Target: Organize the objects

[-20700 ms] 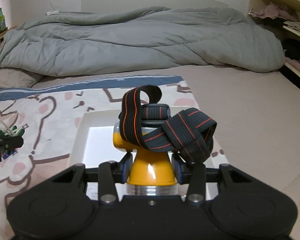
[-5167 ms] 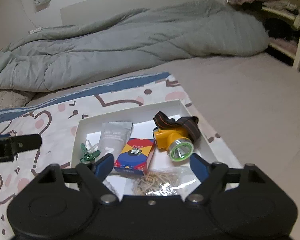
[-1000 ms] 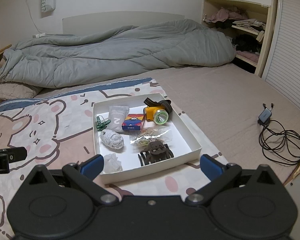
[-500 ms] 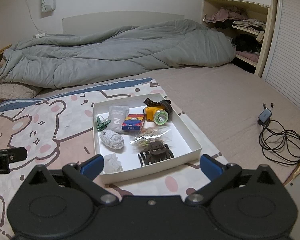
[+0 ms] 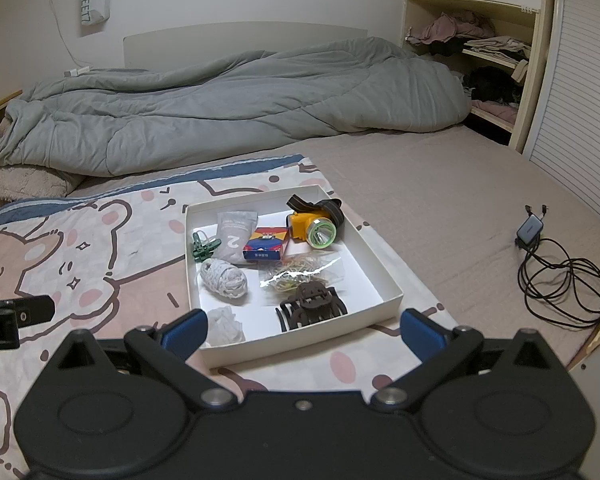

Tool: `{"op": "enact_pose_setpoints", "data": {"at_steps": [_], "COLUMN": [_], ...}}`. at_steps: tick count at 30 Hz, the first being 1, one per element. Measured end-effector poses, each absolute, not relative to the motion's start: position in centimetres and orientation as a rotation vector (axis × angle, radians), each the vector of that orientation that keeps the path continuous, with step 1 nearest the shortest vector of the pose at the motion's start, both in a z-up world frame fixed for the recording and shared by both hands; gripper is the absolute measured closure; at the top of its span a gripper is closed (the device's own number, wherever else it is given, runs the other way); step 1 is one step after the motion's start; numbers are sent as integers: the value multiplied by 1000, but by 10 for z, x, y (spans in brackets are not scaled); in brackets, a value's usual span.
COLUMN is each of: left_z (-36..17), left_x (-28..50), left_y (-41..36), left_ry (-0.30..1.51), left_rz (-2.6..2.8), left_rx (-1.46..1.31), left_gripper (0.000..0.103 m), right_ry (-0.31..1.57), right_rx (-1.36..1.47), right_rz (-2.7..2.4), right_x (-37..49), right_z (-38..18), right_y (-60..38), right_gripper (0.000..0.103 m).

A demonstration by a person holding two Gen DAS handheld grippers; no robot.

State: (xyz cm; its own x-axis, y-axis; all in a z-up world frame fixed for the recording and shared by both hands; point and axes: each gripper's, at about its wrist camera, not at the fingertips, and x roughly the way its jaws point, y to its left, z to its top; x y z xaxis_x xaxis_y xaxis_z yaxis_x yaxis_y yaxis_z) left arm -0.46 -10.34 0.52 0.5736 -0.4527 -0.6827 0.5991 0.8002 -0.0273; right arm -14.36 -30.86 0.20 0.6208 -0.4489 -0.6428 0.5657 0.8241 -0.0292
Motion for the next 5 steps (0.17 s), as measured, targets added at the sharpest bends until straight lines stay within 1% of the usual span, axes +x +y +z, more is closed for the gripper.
{"op": "enact_pose_setpoints", "data": {"at_steps": [5], "left_z": [6], "left_x": [-4], "left_y": [-103], "left_ry": [737], "left_rz": [-626], "left_rx": [215], "left_gripper": [0], "right_ry": [686], "right_rx": [182], "right_rz": [-586], "right_x": [-144], "right_z": [2], "right_y": [-309], "right_gripper": [0]}}
